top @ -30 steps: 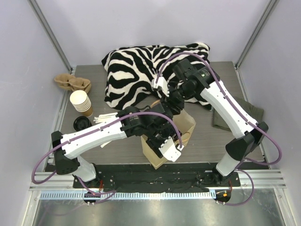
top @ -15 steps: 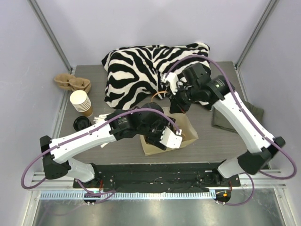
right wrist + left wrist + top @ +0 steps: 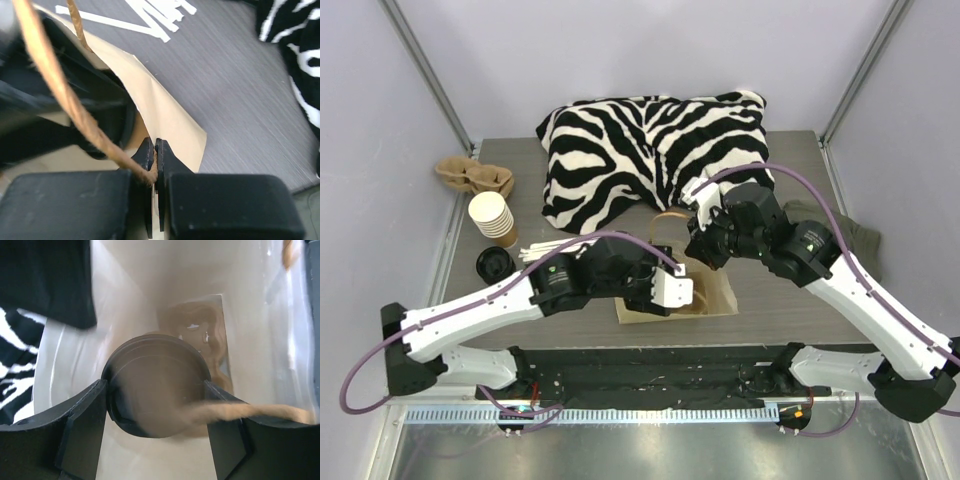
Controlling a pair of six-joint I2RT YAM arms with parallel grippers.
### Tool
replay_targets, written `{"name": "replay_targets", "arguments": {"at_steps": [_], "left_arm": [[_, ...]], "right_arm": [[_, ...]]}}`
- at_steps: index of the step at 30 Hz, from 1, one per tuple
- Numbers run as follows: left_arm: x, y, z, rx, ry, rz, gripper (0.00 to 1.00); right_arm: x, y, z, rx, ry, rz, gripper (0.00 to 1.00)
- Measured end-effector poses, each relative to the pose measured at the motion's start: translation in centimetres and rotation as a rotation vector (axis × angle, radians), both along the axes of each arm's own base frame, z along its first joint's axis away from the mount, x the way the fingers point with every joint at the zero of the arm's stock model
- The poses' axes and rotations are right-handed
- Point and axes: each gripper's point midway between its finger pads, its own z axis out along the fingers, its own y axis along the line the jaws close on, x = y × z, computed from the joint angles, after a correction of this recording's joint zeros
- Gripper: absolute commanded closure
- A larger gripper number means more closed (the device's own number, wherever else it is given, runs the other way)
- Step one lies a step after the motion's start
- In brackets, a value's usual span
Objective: Pack the takeout coffee
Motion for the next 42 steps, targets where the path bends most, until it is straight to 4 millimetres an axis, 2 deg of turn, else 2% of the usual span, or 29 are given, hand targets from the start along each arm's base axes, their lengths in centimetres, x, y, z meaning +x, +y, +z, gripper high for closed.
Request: {"name": "replay_targets", "arguments": {"at_steps": [4, 9, 20, 30, 33, 42], "left_arm": [[-0.7, 1.6, 1.7, -0.069, -0.012, 0.012, 0.69], [-0.8, 2.2, 3.7, -0.142, -0.036, 0.031, 0.69], [-0.5, 2.1, 3.4, -0.178, 0.017, 0.090, 0.69], [1.2, 2.7, 3.7, -0.197, 0.053, 0.156, 0.70], [1.0, 2.3, 3.3, -0.188, 0.066, 0.136, 0.71], [0.3, 1.2, -0.4, -0.094, 0.057, 0.059, 0.72]], "right_arm": [[0.5, -0.7, 0.2, 0.000, -0.036, -0.047, 0.99], [1.0, -0.9, 1.1, 0.026, -0.083, -0.072, 0.99], [1.0, -0.8, 2.1, 0.051, -0.153, -0.041, 0.99], [0.1, 0.5, 2.3, 0.030, -0.218, 0.034, 0.99], [0.2, 0.6, 2.4, 0.028, -0.233, 0.028, 0.99], [-0.4, 1.1, 2.4, 0.027, -0.237, 0.041, 0.99]]}}
